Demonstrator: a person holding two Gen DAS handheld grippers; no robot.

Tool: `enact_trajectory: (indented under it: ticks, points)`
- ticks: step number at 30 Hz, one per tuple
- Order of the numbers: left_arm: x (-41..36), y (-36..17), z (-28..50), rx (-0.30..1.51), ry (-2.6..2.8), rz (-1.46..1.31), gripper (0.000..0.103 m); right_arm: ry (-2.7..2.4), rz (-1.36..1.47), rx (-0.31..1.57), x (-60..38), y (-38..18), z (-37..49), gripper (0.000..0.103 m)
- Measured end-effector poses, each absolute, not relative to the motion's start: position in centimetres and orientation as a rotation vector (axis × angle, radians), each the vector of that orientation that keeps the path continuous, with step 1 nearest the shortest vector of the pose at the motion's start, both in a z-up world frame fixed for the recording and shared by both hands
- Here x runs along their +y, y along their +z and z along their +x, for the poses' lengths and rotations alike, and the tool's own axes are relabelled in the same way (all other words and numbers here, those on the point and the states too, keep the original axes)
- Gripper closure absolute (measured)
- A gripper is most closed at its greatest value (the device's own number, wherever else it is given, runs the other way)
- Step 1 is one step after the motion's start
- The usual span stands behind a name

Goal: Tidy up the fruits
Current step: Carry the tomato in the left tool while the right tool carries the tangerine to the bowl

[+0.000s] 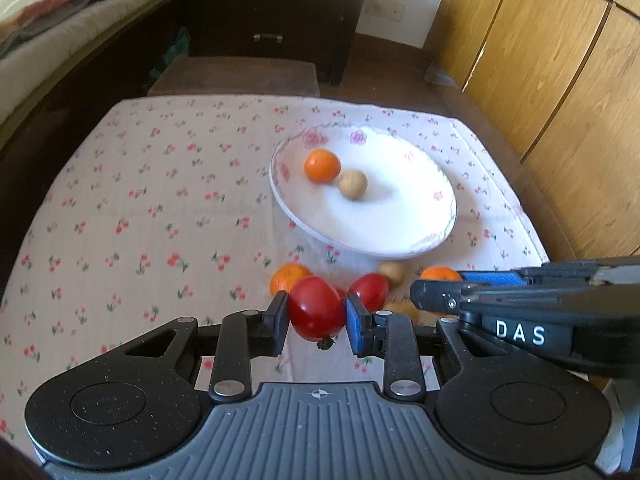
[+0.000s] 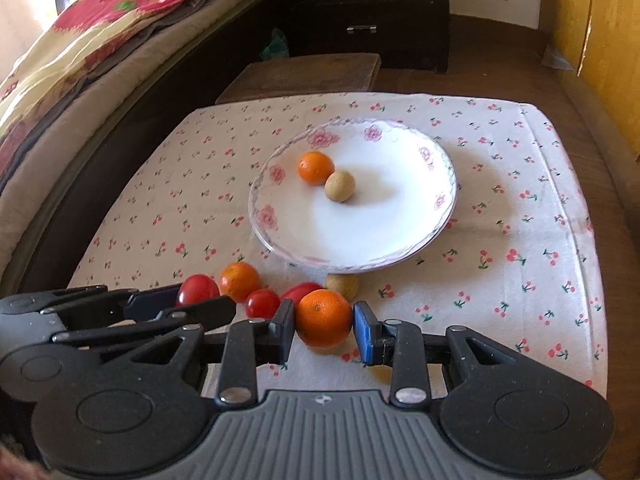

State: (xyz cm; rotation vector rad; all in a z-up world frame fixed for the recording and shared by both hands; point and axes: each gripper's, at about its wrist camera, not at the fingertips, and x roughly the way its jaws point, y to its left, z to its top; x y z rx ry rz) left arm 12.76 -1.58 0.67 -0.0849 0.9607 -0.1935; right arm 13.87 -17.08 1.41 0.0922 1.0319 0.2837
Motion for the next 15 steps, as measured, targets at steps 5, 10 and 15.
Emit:
enact_trajectory:
  ticks: [5,10,15]
  points:
    - [-2.5,1.3,14.2,0.942,-0.206,-0.079,0.066,0.256,0.108,1.021,-18.0,1.8,14.8,0.07]
    - [-3.5,1.6,16.0,0.927,-0.212,-0.064,0.066,0.233,0.125,1.008,-18.9,2.1,16.3,0.07]
    - [-4.1,1.8,17.8,0.917,-0.209,-0.059,0.067,0.221,0.143,1.004,-19.5,2.1,18.2,0.07]
